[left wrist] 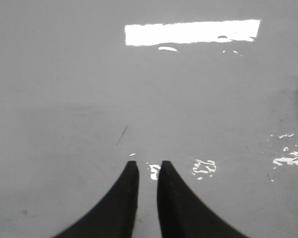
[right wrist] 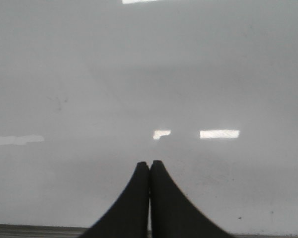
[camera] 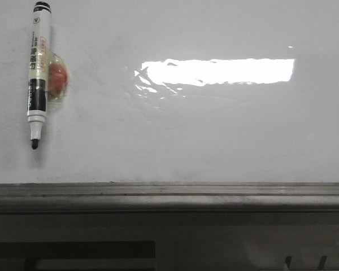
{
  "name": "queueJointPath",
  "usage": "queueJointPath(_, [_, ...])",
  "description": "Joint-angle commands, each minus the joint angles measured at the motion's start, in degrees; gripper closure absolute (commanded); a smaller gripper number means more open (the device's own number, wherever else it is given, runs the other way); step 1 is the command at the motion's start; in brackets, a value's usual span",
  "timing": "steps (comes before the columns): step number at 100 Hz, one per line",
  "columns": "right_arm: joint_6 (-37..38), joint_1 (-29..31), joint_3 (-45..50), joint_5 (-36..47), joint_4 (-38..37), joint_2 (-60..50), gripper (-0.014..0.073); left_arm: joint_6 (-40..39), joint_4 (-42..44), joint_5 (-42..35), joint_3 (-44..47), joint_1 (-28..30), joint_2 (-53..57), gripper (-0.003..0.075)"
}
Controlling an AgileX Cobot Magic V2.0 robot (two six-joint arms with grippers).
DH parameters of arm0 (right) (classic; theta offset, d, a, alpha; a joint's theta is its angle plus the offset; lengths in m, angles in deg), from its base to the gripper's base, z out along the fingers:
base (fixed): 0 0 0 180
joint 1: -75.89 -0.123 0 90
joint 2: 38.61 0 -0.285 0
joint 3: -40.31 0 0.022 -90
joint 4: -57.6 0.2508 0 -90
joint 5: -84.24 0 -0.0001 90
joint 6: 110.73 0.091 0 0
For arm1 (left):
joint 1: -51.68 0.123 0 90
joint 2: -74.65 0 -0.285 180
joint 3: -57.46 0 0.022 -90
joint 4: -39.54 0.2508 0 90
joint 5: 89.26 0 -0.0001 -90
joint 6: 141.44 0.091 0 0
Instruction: Write number 6 on whiteboard
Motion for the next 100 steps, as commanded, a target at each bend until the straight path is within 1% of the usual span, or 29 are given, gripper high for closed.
queueJointPath(1, [-0.1, 0.0, -1.3, 4.5, 0.3, 1.1, 0.0657, -0.2, -1.4, -6.9, -2.0, 0.0, -1.1, 0.0359])
queueJointPath(2, [-0.1, 0.0, -1.2, 4.5, 0.3, 1.1, 0.0657, -0.2, -1.4, -7.3, -2.0, 0.0, -1.1, 0.033])
queueJointPath(5, [-0.1, 0.0, -1.2, 4.6, 0.3, 1.1, 0.0657, -0.2, -1.7, -8.9, -2.0, 0.0, -1.1, 0.0281])
queueJointPath(10, [-0.1, 0.0, -1.2, 5.0, 0.3, 1.1, 0.0657, -0.2, -1.8, -11.6, -1.8, 0.0, -1.3, 0.0236])
queueJointPath(14, [-0.1, 0.0, -1.2, 5.1, 0.3, 1.1, 0.0657, -0.2, -2.4, -13.9, -1.5, 0.0, -1.7, 0.023])
queueJointPath(21, [-0.1, 0.0, -1.2, 4.5, 0.3, 1.1, 0.0657, -0.2, -2.3, -15.2, -1.5, 0.0, -2.4, 0.023])
queueJointPath(34, [-0.1, 0.0, -1.2, 4.2, 0.3, 1.1, 0.0657, -0.2, -1.8, -15.3, -1.5, -0.9, -4.3, 0.023])
queueJointPath(44, [-0.1, 0.0, -1.2, 4.8, 0.3, 1.1, 0.0657, -0.2, -1.8, -15.2, -1.9, -3.1, -6.5, 0.023])
queueJointPath(51, [-0.1, 0.0, -1.2, 5.5, 0.3, 1.1, 0.0657, -0.2, -3.8, -16.5, -2.3, -6.0, -7.4, 0.023])
queueJointPath(56, [-0.1, 0.0, -1.2, 5.5, 0.3, 1.1, 0.0657, -0.2, -5.6, -17.8, -2.5, -9.2, -7.7, 0.023])
queueJointPath(65, [-0.1, 0.0, -1.2, 5.5, 0.3, 1.1, 0.0657, -0.2, -4.5, -18.1, -3.0, -15.2, -8.6, 0.023])
queueJointPath(71, [-0.1, 0.0, -1.2, 5.5, 0.3, 1.1, 0.0657, -0.2, -3.6, -18.5, -3.0, -20.6, -9.6, 0.023])
queueJointPath(72, [-0.1, 0.0, -1.2, 5.4, 0.3, 1.1, 0.0657, -0.2, -3.6, -18.5, -3.0, -20.6, -9.6, 0.023])
queueJointPath(77, [-0.1, 0.0, -1.2, 5.4, 0.3, 1.1, 0.0657, -0.2, -3.6, -18.5, -3.0, -24.7, -10.9, 0.023])
queueJointPath(84, [-0.1, 0.0, -1.2, 5.4, 0.3, 1.1, 0.0657, -0.2, -3.6, -18.7, -3.0, -29.0, -12.8, 0.0232])
queueJointPath(90, [-0.1, 0.0, -1.2, 5.4, 0.3, 1.1, 0.0657, -0.2, -3.6, -19.7, -3.0, -32.2, -15.3, 0.0245])
queueJointPath(100, [-0.1, 0.0, -1.2, 5.4, 0.3, 1.1, 0.0657, -0.2, -4.7, -22.0, -3.0, -35.8, -18.8, 0.0251])
